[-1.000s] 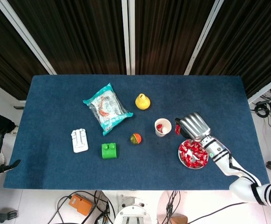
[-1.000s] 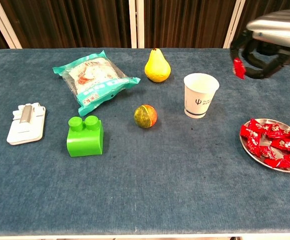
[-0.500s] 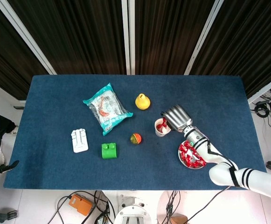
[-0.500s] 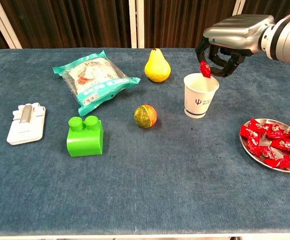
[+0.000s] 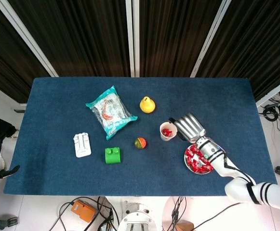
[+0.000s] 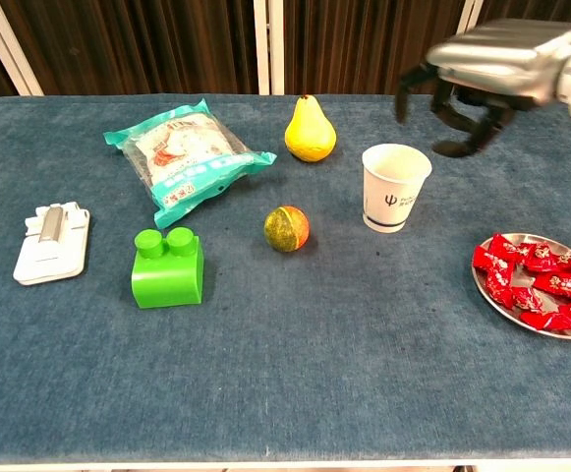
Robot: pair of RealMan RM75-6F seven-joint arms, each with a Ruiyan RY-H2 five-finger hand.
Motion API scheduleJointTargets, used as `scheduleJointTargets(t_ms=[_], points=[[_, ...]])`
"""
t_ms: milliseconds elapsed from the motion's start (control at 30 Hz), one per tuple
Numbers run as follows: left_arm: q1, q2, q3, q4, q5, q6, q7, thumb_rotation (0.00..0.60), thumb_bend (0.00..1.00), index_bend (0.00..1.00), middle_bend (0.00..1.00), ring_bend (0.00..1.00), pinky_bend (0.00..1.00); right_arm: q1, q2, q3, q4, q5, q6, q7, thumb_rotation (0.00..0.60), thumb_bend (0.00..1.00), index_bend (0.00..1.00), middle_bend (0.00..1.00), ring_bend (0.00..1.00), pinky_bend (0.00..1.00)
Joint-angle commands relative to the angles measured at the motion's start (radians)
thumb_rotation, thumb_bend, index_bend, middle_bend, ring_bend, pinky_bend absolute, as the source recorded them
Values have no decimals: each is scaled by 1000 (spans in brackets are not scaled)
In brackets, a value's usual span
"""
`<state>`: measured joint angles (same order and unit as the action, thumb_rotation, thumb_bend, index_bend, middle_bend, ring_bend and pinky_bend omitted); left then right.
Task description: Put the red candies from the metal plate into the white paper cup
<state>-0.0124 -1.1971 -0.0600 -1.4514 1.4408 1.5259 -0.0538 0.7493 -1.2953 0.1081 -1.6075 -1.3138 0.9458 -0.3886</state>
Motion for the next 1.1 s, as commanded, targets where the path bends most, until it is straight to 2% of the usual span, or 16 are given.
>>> scheduleJointTargets(t_ms=[33,133,233,500,700,867,1100], points=[[-1,-2,-1,5,-1,-1,-1,600,0,0,37,0,0,-101,71,-121,-29,-113,64,83,600,485,447,843,991,1000],[-2,-2,-1,3,5,2,1,600,0,0,37,0,0,-137,72,-169,-10,-111,53,77,600,485,460,843,990,1000],[-2,-3,0,-3,9,5,5,600,0,0,37,0,0,-164,53,-183,6,-83,44,70,600,485,484,843,991,1000],[-1,1,2,-17,14,11,18,600,0,0,37,0,0,-176,-22,-156,77,-47,35,60,600,485,499,843,991,1000],[5,4,2,-17,6,12,14,600,0,0,37,0,0,-175,-57,-140,93,-41,29,40,600,480,498,843,991,1000],[7,1,5,-7,6,10,8,600,0,0,37,0,0,-180,-82,-135,106,-33,26,29,600,433,503,843,991,1000],[7,-1,4,5,7,10,-3,600,0,0,37,0,0,-188,-109,-130,121,-34,31,27,600,432,514,843,991,1000]])
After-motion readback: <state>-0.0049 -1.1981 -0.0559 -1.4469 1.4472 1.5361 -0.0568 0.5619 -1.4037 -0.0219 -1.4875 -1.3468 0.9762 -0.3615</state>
